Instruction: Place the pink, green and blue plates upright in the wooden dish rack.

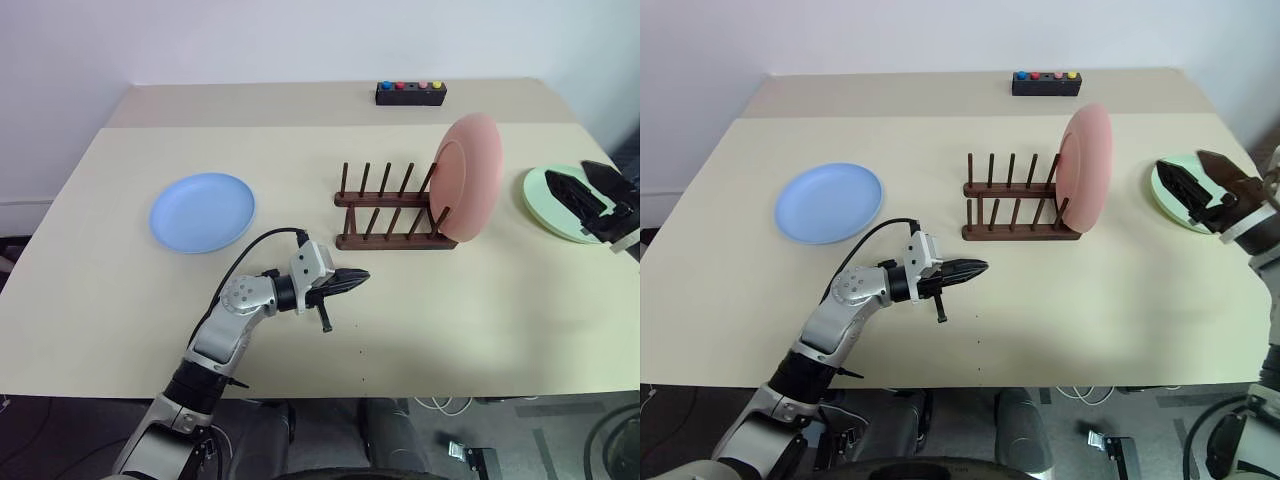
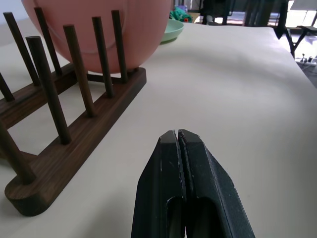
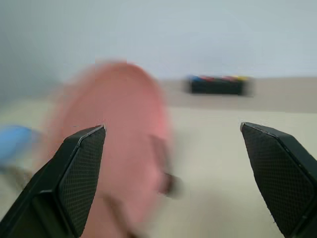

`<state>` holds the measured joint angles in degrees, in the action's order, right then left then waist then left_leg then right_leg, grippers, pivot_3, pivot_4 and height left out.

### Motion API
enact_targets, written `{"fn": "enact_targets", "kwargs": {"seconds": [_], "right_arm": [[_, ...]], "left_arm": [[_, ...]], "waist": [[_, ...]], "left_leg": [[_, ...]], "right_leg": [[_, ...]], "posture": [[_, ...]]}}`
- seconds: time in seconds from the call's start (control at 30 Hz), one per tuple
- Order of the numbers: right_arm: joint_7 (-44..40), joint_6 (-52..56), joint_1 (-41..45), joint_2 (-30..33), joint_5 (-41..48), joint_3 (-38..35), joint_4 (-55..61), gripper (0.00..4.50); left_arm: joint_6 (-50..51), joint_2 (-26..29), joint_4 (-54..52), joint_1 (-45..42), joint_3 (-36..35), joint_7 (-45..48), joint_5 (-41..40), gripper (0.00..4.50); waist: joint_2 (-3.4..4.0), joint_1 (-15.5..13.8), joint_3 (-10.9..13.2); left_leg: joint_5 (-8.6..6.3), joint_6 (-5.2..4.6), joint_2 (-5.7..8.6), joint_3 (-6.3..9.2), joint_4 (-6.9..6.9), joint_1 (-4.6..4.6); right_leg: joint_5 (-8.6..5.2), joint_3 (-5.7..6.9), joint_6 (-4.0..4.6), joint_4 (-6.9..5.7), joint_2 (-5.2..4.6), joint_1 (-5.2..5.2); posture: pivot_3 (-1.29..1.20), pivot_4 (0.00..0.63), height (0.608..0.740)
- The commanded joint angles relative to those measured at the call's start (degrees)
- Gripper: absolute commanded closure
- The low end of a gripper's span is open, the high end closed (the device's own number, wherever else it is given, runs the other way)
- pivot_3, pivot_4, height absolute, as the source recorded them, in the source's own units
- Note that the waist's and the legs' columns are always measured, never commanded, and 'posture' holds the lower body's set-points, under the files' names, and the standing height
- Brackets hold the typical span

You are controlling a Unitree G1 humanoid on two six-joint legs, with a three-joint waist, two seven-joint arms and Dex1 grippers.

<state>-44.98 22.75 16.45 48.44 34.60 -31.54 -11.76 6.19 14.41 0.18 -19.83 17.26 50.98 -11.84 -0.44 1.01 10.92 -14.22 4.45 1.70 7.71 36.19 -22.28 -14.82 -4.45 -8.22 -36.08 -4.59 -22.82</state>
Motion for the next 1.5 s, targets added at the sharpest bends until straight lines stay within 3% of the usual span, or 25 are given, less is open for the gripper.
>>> {"fn": "enact_targets", "kwargs": {"seconds": [0.03,0.23,0.5,0.6,0.8,1.2,1.37,1.5], "right_arm": [[3.22,-8.62,-0.21,2.74,-12.10,5.95,-5.54,0.02],[12.05,-25.36,5.73,4.64,-33.02,20.29,-24.14,0.02],[18.84,-35.40,17.95,3.79,-43.09,28.49,-46.55,0.02],[20.80,-37.34,20.46,3.34,-44.90,30.12,-51.40,1.37],[22.48,-40.26,20.63,2.61,-46.06,31.49,-53.88,4.48],[42.34,-47.55,16.82,5.67,-57.58,36.92,-45.37,4.48],[41.94,-45.48,13.81,10.15,-55.00,30.43,-26.36,4.48],[34.86,-42.92,14.05,11.10,-49.05,25.72,-11.00,4.48]], "left_arm": [[-0.13,-0.55,-1.04,-0.42,0.33,0.30,-0.50,4.50],[-0.56,-0.93,-0.58,-0.91,0.49,0.58,-0.15,4.50],[-0.05,-0.69,-1.38,-0.32,0.20,-0.01,-0.12,4.50],[0.19,-0.53,-1.86,0.10,0.10,-0.37,-0.15,4.50],[0.91,-0.32,-2.62,0.67,0.11,-0.97,-0.47,4.50],[1.03,-0.70,-1.61,-0.10,0.33,-0.07,-0.84,4.50],[0.98,-0.89,-1.62,-0.01,0.09,-0.31,-0.59,4.50],[1.13,-1.24,-1.51,0.07,0.13,-0.24,-0.75,4.50]], "waist": [[0.01,0.17,-0.01],[0.06,0.21,-0.02],[0.09,0.20,0.00],[0.08,0.04,0.00],[0.09,0.20,-0.01],[0.09,0.29,0.00],[0.39,0.41,0.02],[0.37,0.77,0.03]], "left_leg": [[0.00,0.00,0.00,-0.01,0.00,0.01],[0.00,0.01,0.00,-0.09,0.00,0.03],[0.01,0.01,0.00,-0.12,0.00,0.05],[0.01,0.01,0.01,-0.11,0.01,0.05],[0.01,0.01,0.02,-0.09,-0.01,0.05],[0.01,0.01,0.02,-0.10,0.01,0.08],[0.01,0.01,0.04,-0.13,-0.02,-0.01],[0.01,0.01,0.02,-0.11,-0.04,0.00]], "right_leg": [[0.00,0.00,0.00,0.00,0.00,0.00],[0.00,-0.06,0.00,0.00,0.00,-0.02],[0.00,-0.10,0.00,0.02,-0.01,0.01],[0.00,-0.10,0.01,0.03,-0.01,0.04],[0.00,-0.10,0.01,0.04,-0.02,0.04],[0.00,-0.13,0.01,0.02,-0.01,0.05],[0.00,-0.18,0.00,0.00,-0.03,-0.09],[0.00,-0.16,-0.01,-0.03,0.00,-0.09]], "posture": [[0.00,0.150,0.740],[0.00,0.150,0.740],[0.00,0.150,0.740],[0.00,0.150,0.740],[0.00,0.150,0.740],[0.00,0.150,0.740],[0.00,0.150,0.740],[0.00,0.150,0.740]]}}
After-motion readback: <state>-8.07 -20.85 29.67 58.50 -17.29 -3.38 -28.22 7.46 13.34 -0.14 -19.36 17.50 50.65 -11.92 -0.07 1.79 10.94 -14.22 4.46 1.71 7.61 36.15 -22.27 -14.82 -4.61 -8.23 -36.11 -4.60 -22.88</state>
